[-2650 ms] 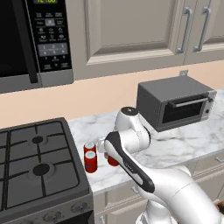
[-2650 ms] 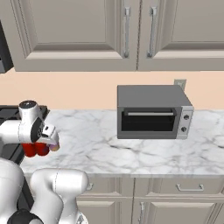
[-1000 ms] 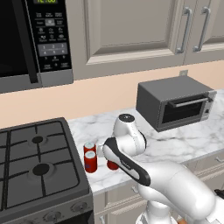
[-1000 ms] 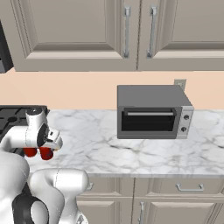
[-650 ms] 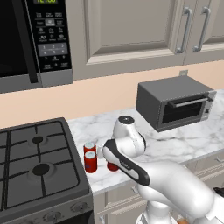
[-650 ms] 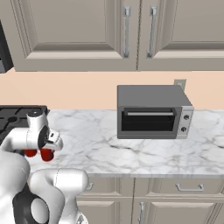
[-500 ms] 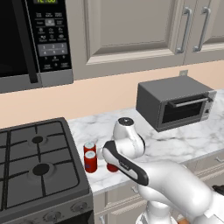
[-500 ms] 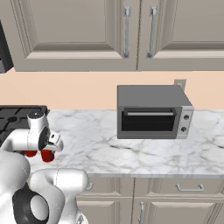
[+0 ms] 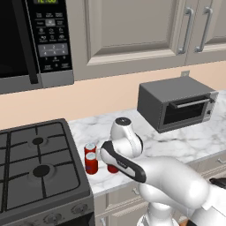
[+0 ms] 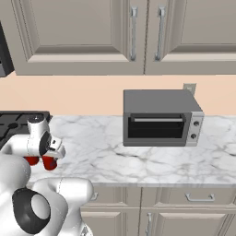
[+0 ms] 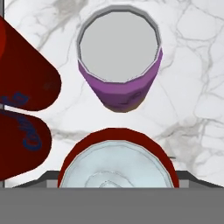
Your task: Four empty soda cans are scattered around the kitchen. Gather all the cans and cluster them next to the stove for recycling.
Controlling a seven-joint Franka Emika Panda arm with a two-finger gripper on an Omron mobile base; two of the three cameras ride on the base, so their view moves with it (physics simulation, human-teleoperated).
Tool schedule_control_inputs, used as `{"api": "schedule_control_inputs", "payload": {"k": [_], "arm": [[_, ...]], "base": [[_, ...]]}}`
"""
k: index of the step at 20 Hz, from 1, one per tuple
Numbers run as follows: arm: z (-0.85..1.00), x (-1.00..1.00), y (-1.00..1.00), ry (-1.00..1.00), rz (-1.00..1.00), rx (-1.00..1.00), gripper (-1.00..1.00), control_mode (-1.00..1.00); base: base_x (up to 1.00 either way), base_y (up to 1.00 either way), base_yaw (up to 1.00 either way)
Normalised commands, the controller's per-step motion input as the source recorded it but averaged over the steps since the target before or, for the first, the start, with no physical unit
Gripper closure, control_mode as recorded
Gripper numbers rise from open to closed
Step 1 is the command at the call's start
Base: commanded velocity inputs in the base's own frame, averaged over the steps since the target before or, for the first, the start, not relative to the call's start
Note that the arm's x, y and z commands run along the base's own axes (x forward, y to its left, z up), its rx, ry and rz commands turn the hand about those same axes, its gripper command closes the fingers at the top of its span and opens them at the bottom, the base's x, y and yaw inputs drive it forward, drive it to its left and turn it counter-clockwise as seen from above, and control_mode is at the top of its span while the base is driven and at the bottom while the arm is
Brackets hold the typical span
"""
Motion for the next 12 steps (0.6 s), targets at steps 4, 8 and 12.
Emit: {"api": "schedule_control_inputs", "payload": {"k": [4,8,12], "arm": [[0.00,0.00,0.00,0.00,0.00,0.00,1.00,-1.00],[0.00,0.00,0.00,0.00,0.00,0.00,1.00,-1.00],[0.00,0.00,0.00,0.00,0.00,0.00,1.00,-1.00]], "base": [[0.00,0.00,0.00],[0.00,0.00,0.00],[0.00,0.00,0.00]]}}
